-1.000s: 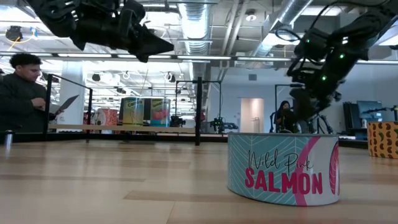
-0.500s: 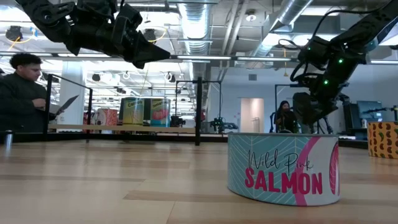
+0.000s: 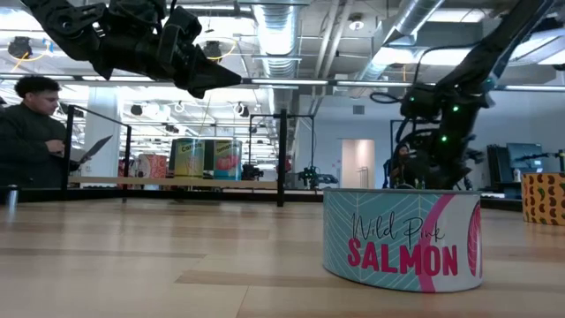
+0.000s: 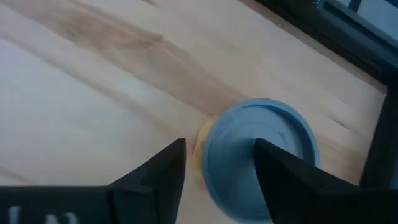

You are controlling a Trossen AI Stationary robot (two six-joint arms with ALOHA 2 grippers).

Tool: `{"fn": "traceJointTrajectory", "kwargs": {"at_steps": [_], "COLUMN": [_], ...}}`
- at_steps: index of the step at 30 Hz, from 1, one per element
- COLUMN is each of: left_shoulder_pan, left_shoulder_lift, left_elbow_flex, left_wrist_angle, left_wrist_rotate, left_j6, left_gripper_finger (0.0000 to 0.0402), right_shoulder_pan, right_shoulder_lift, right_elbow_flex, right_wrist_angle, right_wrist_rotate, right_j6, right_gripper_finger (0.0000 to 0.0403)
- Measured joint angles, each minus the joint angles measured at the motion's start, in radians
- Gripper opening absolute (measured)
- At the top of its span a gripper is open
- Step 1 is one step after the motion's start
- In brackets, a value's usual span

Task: Pick and place cans onto a shelf
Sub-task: Put the small canned pineapple rings on the shelf

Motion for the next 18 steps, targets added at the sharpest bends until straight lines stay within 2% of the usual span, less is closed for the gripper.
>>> {"fn": "traceJointTrajectory", "kwargs": {"at_steps": [3, 6, 11, 15, 18], "left_shoulder_pan": [0.0, 0.0, 0.0, 0.0, 0.0], "left_shoulder_lift": [0.0, 0.0, 0.0, 0.0, 0.0], "left_elbow_flex": [0.0, 0.0, 0.0, 0.0, 0.0], "left_wrist_angle": [0.0, 0.0, -0.006, -0.023, -0.031], "left_wrist_rotate": [0.0, 0.0, 0.0, 0.0, 0.0], "left_j6": [-0.005, -0.007, -0.032, -0.041, -0.047], "left_gripper_finger": [0.0, 0.0, 0.0, 0.0, 0.0], "right_shoulder_pan": [0.0, 0.003, 0.061, 0.166, 0.292], "right_shoulder_lift": [0.044, 0.066, 0.04, -0.029, -0.069], "right_elbow_flex": [0.029, 0.053, 0.081, 0.095, 0.094], "right_wrist_angle": [-0.015, -0.04, -0.108, -0.118, -0.1], "right_wrist_rotate": [0.015, 0.013, -0.013, -0.113, -0.169], "right_j6": [-0.01, -0.028, -0.051, -0.049, -0.021], "right_gripper_finger": [0.0167, 0.0109, 0.0016, 0.0021, 0.0028]}}
